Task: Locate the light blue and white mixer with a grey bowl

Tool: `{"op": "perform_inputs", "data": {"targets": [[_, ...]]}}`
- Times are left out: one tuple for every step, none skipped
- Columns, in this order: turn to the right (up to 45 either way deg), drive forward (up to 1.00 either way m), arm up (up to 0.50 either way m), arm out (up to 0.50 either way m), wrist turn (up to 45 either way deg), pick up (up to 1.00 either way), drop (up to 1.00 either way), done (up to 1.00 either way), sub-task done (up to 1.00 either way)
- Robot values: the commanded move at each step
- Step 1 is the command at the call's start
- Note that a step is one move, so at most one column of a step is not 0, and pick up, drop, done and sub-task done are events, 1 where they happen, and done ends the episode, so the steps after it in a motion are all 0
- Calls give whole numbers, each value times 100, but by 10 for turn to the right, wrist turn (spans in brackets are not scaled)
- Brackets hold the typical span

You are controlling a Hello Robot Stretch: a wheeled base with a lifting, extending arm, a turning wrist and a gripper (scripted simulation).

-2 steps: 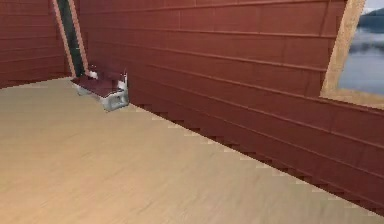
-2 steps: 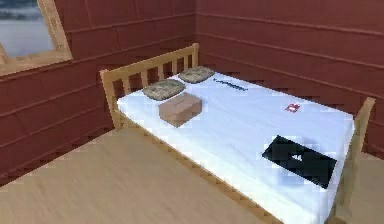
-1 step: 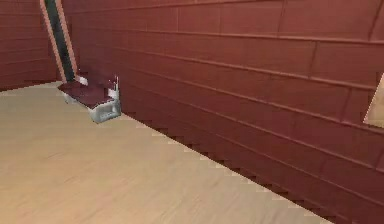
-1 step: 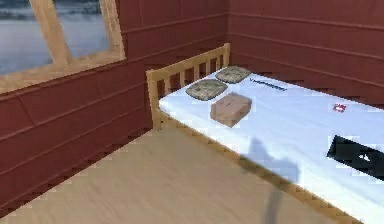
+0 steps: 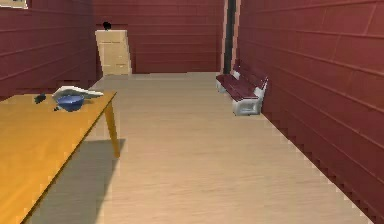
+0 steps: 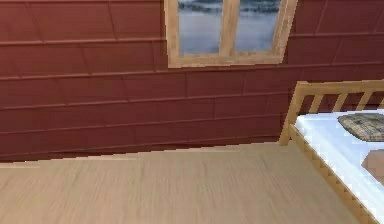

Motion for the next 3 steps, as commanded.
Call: {"op": "perform_inputs", "data": {"targets": [[0, 15, 0, 0, 0, 0, 0, 0, 0], [0, 100, 0, 0, 0, 0, 0, 0, 0], [0, 100, 0, 0, 0, 0, 0, 0, 0]]}}
